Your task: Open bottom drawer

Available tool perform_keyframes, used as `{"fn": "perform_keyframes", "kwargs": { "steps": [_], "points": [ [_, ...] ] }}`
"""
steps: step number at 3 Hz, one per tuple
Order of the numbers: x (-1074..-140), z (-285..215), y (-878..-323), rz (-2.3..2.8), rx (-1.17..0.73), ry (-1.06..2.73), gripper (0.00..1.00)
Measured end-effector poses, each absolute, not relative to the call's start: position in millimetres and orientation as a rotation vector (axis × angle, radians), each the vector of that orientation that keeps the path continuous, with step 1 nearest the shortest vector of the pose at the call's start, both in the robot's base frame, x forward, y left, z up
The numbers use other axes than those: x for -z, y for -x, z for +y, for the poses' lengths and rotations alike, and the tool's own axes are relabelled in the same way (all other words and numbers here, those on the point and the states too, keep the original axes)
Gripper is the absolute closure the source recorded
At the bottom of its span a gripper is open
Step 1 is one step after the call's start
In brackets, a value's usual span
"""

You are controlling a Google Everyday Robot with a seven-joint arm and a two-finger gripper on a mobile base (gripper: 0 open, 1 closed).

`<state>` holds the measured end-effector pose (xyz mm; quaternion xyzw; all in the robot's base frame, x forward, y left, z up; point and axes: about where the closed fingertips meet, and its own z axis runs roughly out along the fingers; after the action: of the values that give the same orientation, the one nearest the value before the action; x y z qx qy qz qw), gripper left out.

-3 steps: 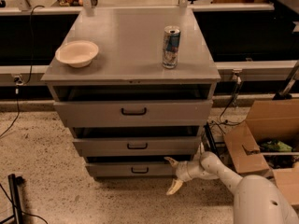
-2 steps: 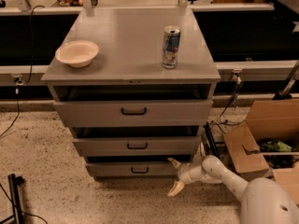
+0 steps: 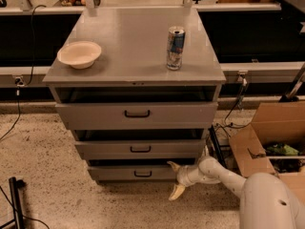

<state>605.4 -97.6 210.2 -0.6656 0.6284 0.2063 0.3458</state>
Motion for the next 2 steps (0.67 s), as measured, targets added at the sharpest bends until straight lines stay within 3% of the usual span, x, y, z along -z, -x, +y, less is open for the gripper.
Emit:
{"fn": "perform_keyframes", "kwargs": {
  "steps": [2],
  "points": [
    [-203.5, -95.4, -617.0, 1.705, -0.323, 1.851, 0.00]
  ]
}}
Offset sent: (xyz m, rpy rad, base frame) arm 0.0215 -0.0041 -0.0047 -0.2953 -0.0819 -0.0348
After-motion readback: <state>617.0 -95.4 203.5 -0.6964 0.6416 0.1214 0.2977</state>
